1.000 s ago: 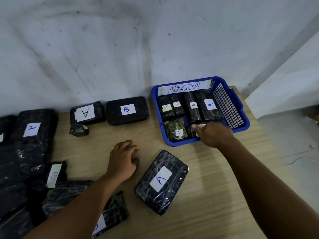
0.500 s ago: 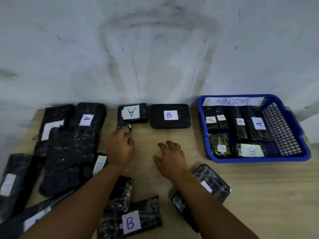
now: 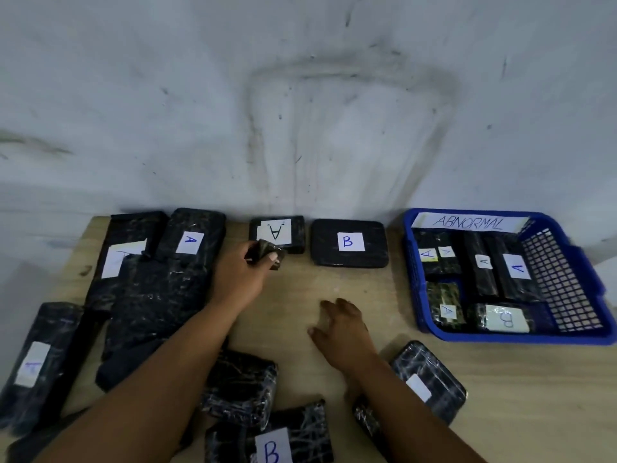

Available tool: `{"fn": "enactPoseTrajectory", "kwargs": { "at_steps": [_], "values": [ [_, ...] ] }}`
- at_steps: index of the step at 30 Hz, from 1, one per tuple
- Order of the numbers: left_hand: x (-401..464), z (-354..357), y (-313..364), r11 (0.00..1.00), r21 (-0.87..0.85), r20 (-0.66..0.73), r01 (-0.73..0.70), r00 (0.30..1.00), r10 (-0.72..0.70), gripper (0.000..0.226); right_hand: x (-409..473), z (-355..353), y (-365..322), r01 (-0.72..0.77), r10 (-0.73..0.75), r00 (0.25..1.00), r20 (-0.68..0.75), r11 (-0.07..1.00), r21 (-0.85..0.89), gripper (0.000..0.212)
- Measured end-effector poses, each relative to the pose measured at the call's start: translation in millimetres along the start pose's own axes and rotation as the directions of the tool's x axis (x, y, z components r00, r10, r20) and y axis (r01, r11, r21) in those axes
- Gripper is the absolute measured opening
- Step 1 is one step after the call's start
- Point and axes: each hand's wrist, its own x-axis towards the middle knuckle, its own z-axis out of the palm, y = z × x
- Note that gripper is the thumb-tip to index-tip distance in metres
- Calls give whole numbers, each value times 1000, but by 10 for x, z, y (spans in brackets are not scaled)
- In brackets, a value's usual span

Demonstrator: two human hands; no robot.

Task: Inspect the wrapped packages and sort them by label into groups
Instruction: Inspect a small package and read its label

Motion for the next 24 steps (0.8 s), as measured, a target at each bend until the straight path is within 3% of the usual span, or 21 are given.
{"fn": "enactPoseTrajectory", "kwargs": {
  "at_steps": [4,6,9,13,17,24],
  "values": [
    [-373,-318,400,925,-379,29,-13,999,26,33,-205,-445,-314,119,-35,973,-227,924,364,52],
    [-576,-489,663,864,-502,17,-47,998,64,20,-393,-726,-572,240,-56,940,-338,812,531,40],
    [-910,-755,1059,778,-618,20,-113,987,159,21,-729,-1068,-983,402,-132,906,-403,571,716,30],
    [-1281,-1075,1385,738,-653,51,-171,962,268,30,-1098,-1334,-1329,516,-189,855,-483,406,754,25],
    [-1479,-1303,1435,735,-647,90,-201,938,335,25,-1366,-1432,-1449,543,-159,835,-527,399,739,23],
    [-1692,-1551,1450,746,-568,3,-348,905,425,24,-1667,-1472,-1580,592,-237,805,-544,395,703,26]
  ]
}}
